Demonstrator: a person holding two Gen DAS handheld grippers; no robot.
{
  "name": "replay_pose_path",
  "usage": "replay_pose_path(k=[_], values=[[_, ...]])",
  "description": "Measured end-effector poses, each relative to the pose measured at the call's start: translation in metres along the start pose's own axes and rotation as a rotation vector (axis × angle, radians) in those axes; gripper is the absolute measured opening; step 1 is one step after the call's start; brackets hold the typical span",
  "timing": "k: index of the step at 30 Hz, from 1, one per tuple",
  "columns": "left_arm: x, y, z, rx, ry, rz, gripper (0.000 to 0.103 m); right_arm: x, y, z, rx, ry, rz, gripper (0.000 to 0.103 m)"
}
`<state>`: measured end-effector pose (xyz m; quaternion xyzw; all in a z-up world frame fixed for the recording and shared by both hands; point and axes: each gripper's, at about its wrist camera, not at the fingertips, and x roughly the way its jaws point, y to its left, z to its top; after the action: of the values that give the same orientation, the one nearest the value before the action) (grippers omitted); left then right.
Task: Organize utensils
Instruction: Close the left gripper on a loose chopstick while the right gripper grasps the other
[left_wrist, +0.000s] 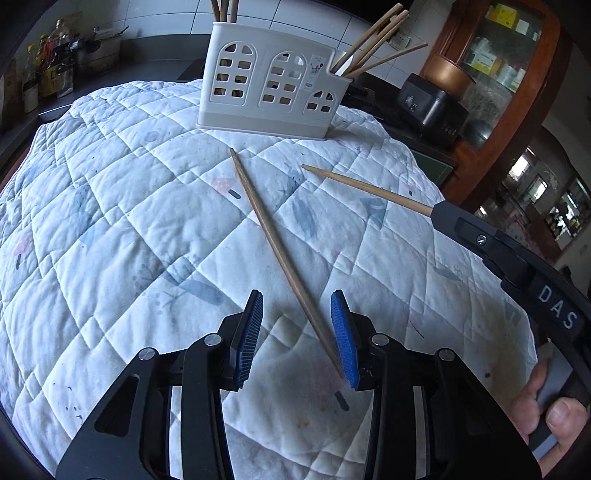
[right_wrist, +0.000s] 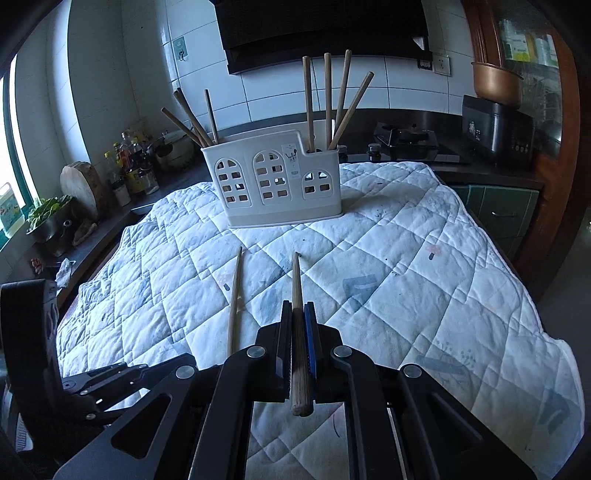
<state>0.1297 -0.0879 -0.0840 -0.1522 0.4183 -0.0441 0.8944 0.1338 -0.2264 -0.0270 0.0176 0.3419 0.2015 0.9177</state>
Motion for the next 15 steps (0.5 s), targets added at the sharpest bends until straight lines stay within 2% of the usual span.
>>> replay_pose_path(k=[1, 3, 11, 12, 13, 15], values=[[0.003, -0.001, 0.000, -0.006, 0.003, 0.007, 0.035, -0.001, 0.000, 0.000, 0.002, -0.001, 0.002, 0.007], [0.009, -0.002, 0.001, -0.024, 0.012, 0.008, 0.025, -0.001, -0.001, 0.000, 0.004, -0.001, 0.007, 0.007], [0.020, -0.011, 0.002, -0.037, 0.004, 0.059, 0.024, -0.001, -0.004, -0.001, 0.011, 0.003, 0.012, 0.007], [0.021, -0.014, 0.002, -0.021, 0.004, 0.084, 0.021, -0.001, -0.004, -0.001, 0.013, 0.002, 0.012, 0.007], [0.022, -0.018, 0.002, -0.001, 0.004, 0.122, 0.012, -0.001, -0.004, -0.001, 0.014, 0.001, 0.013, 0.007], [0.024, -0.023, 0.003, 0.027, 0.004, 0.172, 0.012, -0.002, -0.004, -0.001, 0.014, 0.001, 0.012, 0.007]])
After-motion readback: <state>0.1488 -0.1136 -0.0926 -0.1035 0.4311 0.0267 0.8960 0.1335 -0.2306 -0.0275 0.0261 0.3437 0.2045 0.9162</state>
